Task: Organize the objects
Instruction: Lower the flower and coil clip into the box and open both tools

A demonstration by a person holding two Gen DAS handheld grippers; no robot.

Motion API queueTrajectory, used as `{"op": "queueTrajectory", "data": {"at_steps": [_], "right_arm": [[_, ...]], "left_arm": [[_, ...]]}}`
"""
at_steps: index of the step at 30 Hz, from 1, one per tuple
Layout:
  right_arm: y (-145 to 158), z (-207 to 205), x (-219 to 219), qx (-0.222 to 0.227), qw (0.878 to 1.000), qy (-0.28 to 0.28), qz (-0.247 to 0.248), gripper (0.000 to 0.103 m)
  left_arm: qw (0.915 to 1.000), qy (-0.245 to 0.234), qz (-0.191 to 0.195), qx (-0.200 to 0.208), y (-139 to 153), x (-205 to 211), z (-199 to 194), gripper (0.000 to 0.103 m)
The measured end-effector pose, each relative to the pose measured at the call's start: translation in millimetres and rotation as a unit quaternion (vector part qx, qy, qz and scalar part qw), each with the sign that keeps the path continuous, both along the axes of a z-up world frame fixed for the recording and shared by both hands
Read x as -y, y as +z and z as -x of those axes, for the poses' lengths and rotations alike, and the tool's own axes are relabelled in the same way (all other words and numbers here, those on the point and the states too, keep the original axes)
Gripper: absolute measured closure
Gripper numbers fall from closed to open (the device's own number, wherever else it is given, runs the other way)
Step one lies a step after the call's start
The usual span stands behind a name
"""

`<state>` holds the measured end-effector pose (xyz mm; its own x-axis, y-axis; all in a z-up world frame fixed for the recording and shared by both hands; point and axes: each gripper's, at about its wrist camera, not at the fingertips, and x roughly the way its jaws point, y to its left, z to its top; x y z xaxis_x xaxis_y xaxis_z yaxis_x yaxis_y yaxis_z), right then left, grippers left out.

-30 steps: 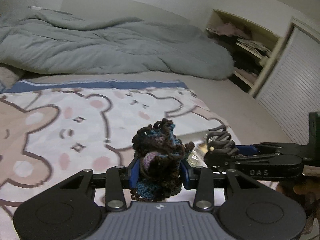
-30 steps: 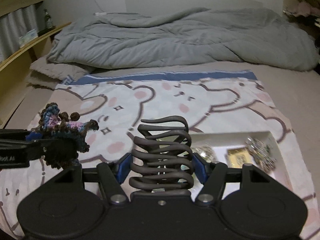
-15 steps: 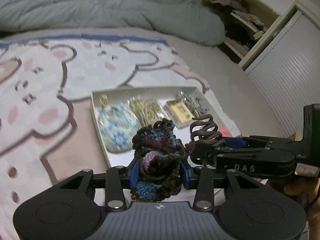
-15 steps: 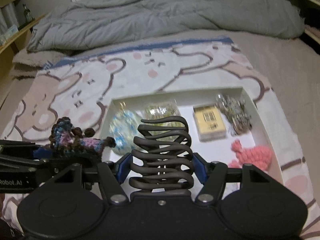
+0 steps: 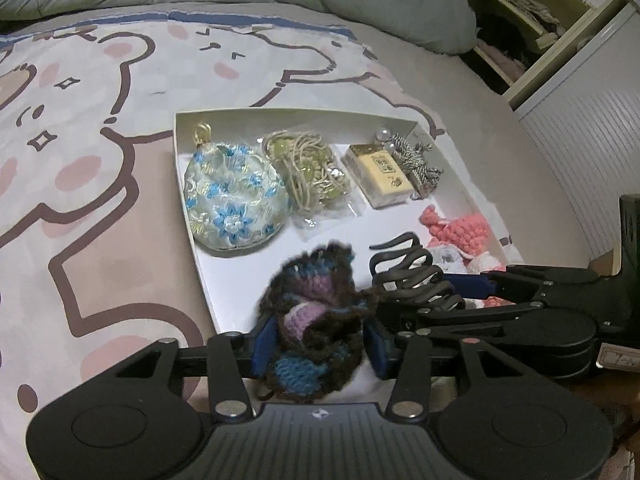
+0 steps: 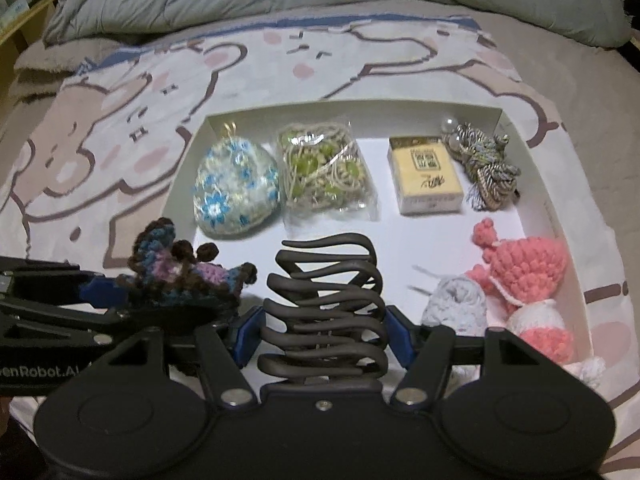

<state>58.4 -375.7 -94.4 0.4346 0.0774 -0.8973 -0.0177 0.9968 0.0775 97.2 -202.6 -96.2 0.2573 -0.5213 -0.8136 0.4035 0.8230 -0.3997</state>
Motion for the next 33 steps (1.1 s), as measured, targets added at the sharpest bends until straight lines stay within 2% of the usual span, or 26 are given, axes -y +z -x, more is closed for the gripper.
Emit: {"op": "queueTrajectory", "data": {"at_steps": [2, 6, 13, 17, 21, 25, 28, 33], "right_arm": [[-3.1, -0.5, 0.5, -0.008, 1.0, 0.003, 0.004, 0.037], [-5.2, -1.1, 2.9, -0.014, 1.0, 0.0, 0.004, 0.038], [6.8, 1.0, 10.8, 0.005, 1.0, -0.018, -0.004, 0.036], [21.5, 4.1, 17.6, 0.036, 0.998, -0.04, -0.017, 0.031], [36.1, 9.3, 18.4, 0.058, 0.997, -0.055, -0.013, 0.029], [63.9, 20.1, 11.8, 0.108, 0.992, -0.058, 0.004, 0.016], [82.6, 25.6, 8.4, 0.134, 0.988, -0.071, 0.011, 0.014], [100.1, 38.2, 0.9, 0.153, 0.983, -0.09, 0.035, 0.014]], "left_arm": [[1.0, -0.001, -0.002, 0.002, 0.4, 0.3, -0.7, 0.044], [1.0, -0.001, -0.003, 0.004, 1.1, 0.6, -2.4, 0.043], [0.9999, -0.001, -0.011, 0.011, 10.2, -1.7, -3.0, 0.042], [0.999, 0.001, -0.019, 0.041, 27.8, -4.5, -2.2, 0.035], [0.9957, 0.006, -0.027, 0.089, 54.2, -12.3, 0.4, 0.03], [0.9926, 0.022, -0.023, 0.117, 78.5, -27.3, 0.3, 0.027], [0.9884, 0.042, -0.031, 0.143, 95.5, -40.2, 3.4, 0.019], [0.9811, 0.053, -0.062, 0.176, 114.7, -53.6, 14.0, 0.015]]}}
